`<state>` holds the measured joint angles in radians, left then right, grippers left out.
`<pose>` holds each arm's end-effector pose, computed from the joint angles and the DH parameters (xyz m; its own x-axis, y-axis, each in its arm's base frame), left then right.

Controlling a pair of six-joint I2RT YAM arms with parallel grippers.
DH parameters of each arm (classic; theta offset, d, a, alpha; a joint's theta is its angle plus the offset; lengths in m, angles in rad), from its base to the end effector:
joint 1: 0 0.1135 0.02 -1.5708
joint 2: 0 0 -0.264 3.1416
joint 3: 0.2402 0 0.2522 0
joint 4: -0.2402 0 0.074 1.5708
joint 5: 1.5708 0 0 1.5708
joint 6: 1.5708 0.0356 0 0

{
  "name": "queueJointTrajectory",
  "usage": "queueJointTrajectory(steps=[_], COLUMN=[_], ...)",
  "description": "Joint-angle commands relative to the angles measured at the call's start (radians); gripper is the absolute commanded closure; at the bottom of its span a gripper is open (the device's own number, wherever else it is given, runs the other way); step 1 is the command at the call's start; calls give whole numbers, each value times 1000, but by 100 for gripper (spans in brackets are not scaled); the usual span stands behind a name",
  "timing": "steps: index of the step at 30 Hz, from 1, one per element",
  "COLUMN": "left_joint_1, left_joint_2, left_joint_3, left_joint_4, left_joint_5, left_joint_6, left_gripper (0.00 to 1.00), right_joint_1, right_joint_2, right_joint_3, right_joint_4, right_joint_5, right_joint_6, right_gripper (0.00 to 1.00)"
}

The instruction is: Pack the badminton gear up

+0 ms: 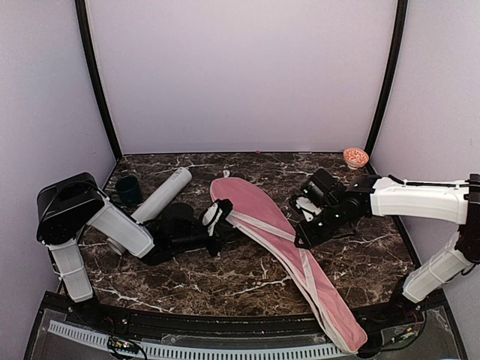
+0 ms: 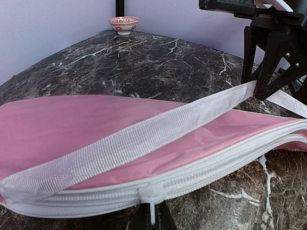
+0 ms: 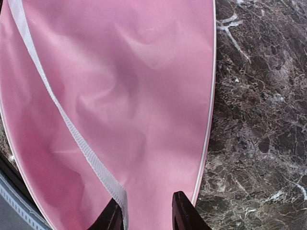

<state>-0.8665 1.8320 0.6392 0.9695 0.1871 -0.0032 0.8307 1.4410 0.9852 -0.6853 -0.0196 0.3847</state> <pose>0.2155 -0.2639 0.1389 -0.1462 0.1672 -0.9750 0.8658 0.4985 -0.0443 0.1869 0.2056 0.2217 -0.8474 -0.3714 -0.3795 -0.4593 0.8713 0.1729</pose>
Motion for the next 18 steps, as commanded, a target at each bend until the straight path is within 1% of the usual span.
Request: queueJointTrajectory(steps=[1, 4, 5, 6, 7, 8, 9, 14, 16, 18], left_joint_1=[4, 4, 4, 4, 4, 4, 4, 4, 4, 4], left_joint_2=[-36, -37, -36, -36, -34, -33, -32, -30, -31, -31], left_joint_3=[29, 32, 34, 36, 38, 41, 43, 45, 44, 43], left_joint_4=[7, 5, 4, 3, 2, -1, 1, 0, -2, -6], left_joint_5=[4, 6, 6, 7, 8, 8, 9, 13, 14, 15], left_joint_6=[13, 12, 12, 13, 12, 11, 11, 9, 8, 9], left_gripper=[100, 100, 100, 100, 100, 100, 100, 100, 100, 100], right_joint_1=[17, 37, 44, 52, 58, 63, 69, 77, 82, 99], right_joint_2=[-45, -92, -103, -109, -107, -98, -87, -28, -26, -54], right_joint_3=[37, 52, 56, 59, 62, 65, 70, 62, 64, 64], right_joint_4=[-6, 22, 28, 30, 28, 20, 5, -35, -31, 1], right_joint_5=[54, 32, 27, 22, 15, 6, 8, 85, 86, 55], right_joint_6=[-14, -28, -31, -36, -41, -48, -55, -44, -41, -42], right_gripper=[66, 65, 62, 57, 50, 46, 46, 49, 54, 60])
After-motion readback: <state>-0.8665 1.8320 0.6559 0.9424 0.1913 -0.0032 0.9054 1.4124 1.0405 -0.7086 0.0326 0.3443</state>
